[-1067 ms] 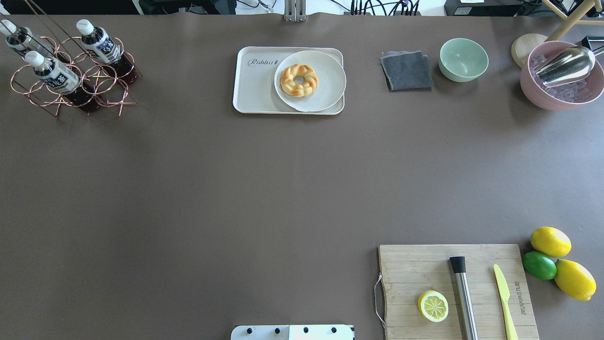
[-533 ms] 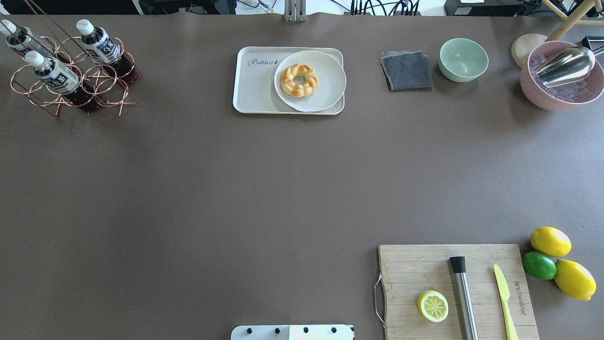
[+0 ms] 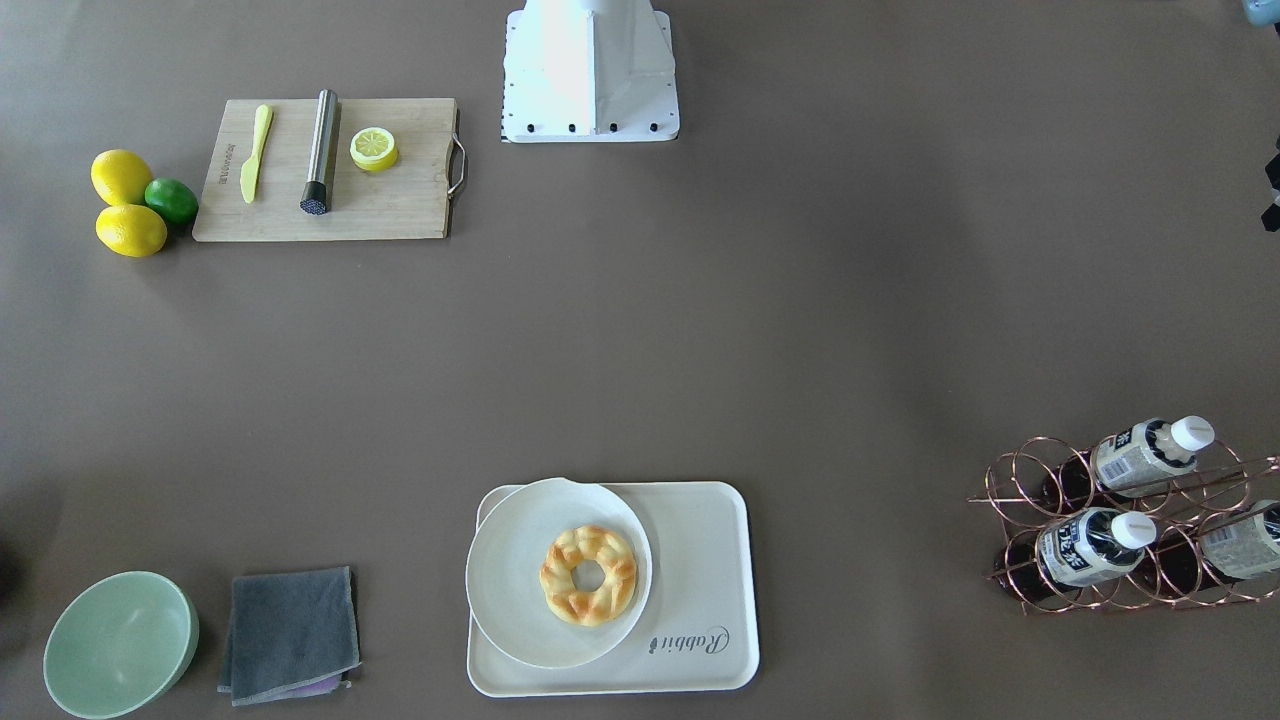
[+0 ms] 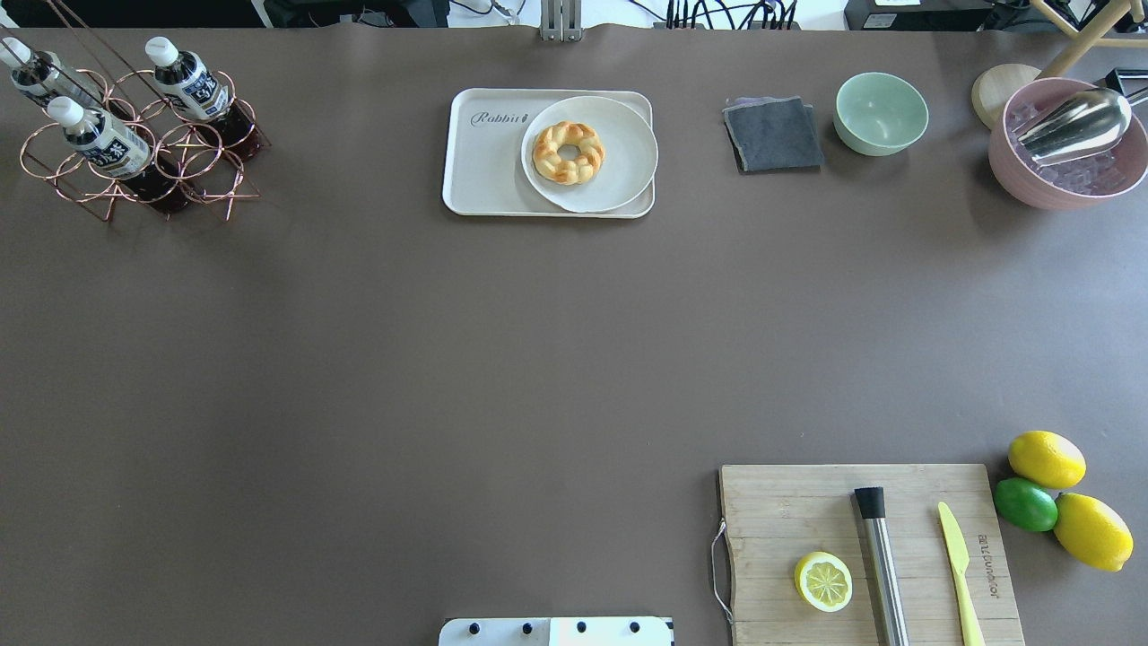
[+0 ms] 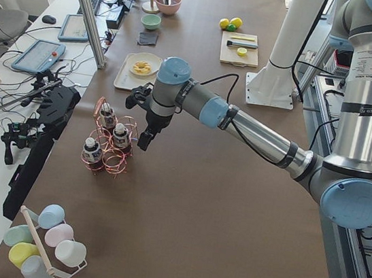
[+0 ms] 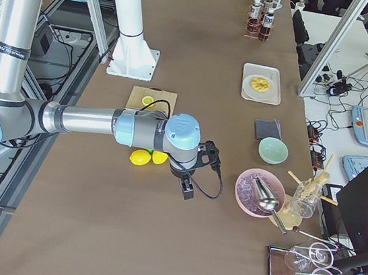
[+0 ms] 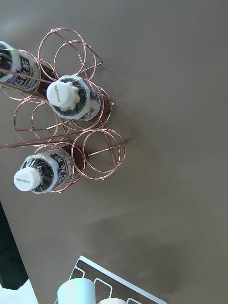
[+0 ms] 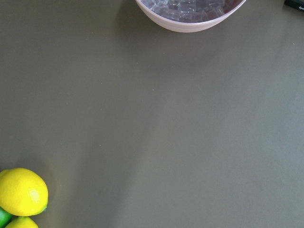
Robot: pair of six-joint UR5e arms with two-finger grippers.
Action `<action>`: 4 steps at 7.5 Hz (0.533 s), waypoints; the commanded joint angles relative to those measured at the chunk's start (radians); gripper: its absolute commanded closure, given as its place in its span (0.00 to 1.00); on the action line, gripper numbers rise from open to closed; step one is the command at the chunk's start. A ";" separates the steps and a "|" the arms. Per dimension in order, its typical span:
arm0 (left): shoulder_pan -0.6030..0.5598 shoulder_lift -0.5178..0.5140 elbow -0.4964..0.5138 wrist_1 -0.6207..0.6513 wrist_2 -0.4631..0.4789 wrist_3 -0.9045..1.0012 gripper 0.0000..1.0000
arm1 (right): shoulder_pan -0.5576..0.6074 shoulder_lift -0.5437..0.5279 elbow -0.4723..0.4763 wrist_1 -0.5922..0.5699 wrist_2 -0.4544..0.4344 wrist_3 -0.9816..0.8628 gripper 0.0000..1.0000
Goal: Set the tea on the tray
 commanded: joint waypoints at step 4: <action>0.001 0.004 -0.003 0.003 0.001 -0.004 0.03 | -0.026 0.002 -0.005 0.000 -0.051 0.009 0.00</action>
